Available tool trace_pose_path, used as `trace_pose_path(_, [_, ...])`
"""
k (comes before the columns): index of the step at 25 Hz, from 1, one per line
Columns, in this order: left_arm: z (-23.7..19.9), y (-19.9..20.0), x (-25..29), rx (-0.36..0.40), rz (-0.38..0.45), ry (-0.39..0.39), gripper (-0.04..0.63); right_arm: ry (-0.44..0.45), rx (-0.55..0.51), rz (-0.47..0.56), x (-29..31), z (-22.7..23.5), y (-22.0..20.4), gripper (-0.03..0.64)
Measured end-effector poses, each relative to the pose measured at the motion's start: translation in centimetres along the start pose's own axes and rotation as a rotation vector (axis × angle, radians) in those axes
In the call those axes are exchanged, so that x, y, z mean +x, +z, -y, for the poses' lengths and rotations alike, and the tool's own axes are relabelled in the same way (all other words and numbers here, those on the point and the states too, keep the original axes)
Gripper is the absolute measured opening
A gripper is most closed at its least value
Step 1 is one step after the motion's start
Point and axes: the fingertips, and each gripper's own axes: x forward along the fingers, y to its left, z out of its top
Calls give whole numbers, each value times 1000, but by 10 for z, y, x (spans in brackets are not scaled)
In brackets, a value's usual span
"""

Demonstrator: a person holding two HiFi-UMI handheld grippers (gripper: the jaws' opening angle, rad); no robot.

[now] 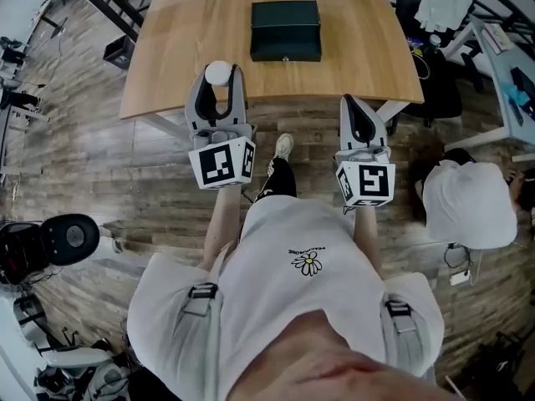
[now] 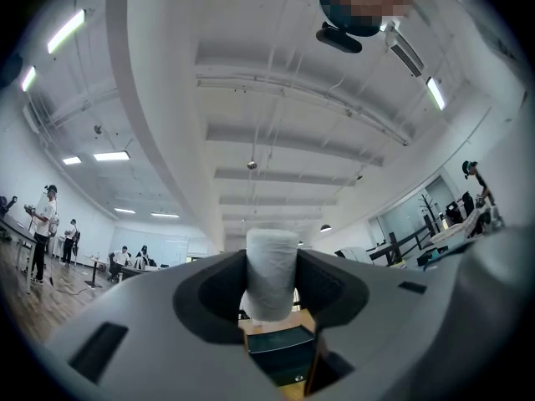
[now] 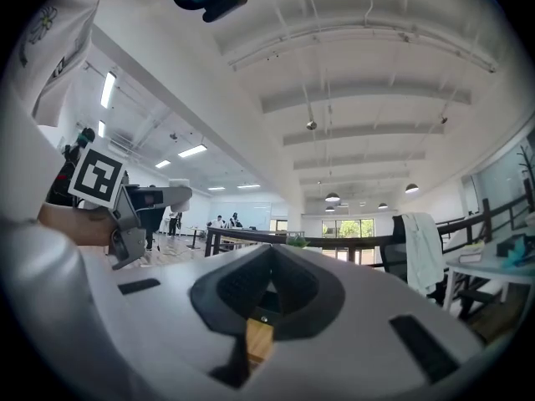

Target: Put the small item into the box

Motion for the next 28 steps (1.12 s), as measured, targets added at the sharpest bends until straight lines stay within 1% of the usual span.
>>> trace_pose_path(5, [-7,-21,29,2,-13,-23,186,-8,-3,-19,33,5,-10,5])
trace_pose_path(12, [-24,-70,106,-28,-32,-34,186,-10,-35,-54,113,26,-33,5])
trace_pose_path(16, [-42,-93,163,-40,-37,-40,186,-12,-76,-51,177,41,-28,5])
trace_pose_path(20, [-60,-111,221,-47,-45,-74,186,-23,-100,-57,247,53,-20,5])
trace_pose_path(23, [-74,-117,260,-53,-34,-98,186,-17,-119,-67,294,56,-14,5])
trace_pose_path(26, [-82,-121,289,-44,-21,-121,186,-10,-138,-72,328,58,-13,5])
trace_pose_path(28, [-83,-123,307,-56,-18,-126,186,-9,-154,-80,345,62,-15,5])
